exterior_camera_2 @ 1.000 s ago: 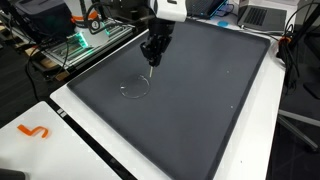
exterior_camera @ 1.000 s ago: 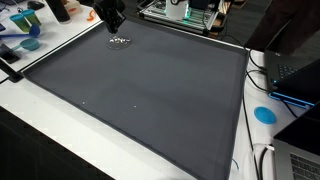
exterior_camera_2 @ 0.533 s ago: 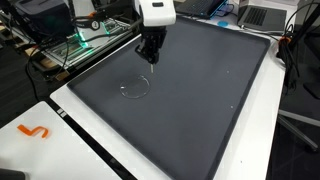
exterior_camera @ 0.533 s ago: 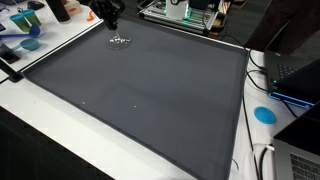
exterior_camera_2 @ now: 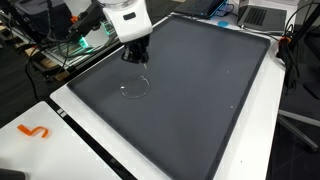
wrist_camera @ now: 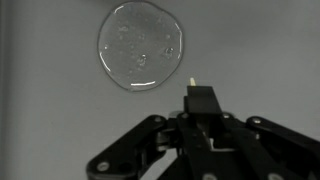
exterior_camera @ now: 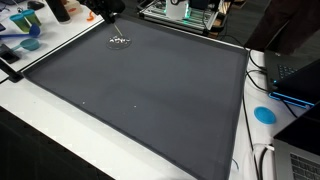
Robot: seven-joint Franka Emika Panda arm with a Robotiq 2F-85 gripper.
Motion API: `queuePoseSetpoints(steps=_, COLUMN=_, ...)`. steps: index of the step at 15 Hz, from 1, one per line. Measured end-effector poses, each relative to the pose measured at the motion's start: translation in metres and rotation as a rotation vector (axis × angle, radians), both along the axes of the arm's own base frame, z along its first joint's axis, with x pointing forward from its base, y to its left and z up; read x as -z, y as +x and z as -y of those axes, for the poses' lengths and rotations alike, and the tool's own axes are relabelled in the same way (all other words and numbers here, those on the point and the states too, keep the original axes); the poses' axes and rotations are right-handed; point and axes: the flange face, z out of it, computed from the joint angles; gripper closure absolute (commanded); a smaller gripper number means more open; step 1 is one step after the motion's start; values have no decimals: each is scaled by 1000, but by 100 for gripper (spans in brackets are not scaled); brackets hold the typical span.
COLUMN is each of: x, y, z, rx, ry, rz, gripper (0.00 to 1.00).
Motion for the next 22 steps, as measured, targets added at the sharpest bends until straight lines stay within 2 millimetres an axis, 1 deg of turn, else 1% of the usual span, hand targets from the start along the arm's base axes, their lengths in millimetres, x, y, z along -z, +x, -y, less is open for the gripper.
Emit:
queuePoseSetpoints(steps=6, x=-9, y=-11, z=33, rx=-81, ry=145, rz=33, gripper=96)
queuePoseSetpoints(steps=10, x=-7, y=-14, z=49, rx=-110, ry=232, rz=71, gripper=96)
queuePoseSetpoints(steps=14, x=4, y=-15, z=62, rx=-123, ry=282, rz=107, gripper=96)
queuePoseSetpoints(steps=22, x=32, y=-16, z=77, rx=-151, ry=349, rz=142, gripper=96)
